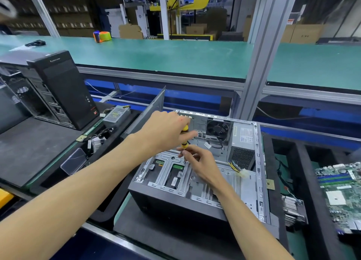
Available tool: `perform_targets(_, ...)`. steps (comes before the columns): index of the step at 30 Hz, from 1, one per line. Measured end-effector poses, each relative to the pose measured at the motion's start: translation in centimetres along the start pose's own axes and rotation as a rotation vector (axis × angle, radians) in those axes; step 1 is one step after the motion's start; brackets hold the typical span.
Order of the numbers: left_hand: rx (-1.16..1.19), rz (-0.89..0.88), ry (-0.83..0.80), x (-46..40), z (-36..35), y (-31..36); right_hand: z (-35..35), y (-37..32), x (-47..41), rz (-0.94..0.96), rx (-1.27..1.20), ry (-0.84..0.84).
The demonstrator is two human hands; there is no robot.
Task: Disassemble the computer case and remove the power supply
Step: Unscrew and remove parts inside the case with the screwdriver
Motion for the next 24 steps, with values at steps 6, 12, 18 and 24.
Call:
perform_targets(6, 0.311, -0.149, -0.08, 0.2, 0.5, 0.0, 0.1, -0.1, 0.0, -0.008, -0.01, 0.0)
perform_targets(12, 0.254, -0.09, -0.023, -0.1, 0.6, -0.2, 0.0, -0.1, 0.1, -0.01, -0.06, 0.012)
perform_targets(18, 0.275, -0.072, 0.032, 0.2, 1.1, -0.2, 0.1, 0.0, 0.1, -0.018, -0.07, 0.024)
perform_targets(24, 0.306, -0.05, 0.07, 0.3, 2.1, -0.6, 0.1, 0.2, 0.1, -0.02, -0.055, 0.064)
Point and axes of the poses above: each hand's wrist, its own x-axis away from the middle knuckle, its own z-axis out of the back of the hand, y = z × x, the point moved 1 cm from there along -x, towards the middle knuckle
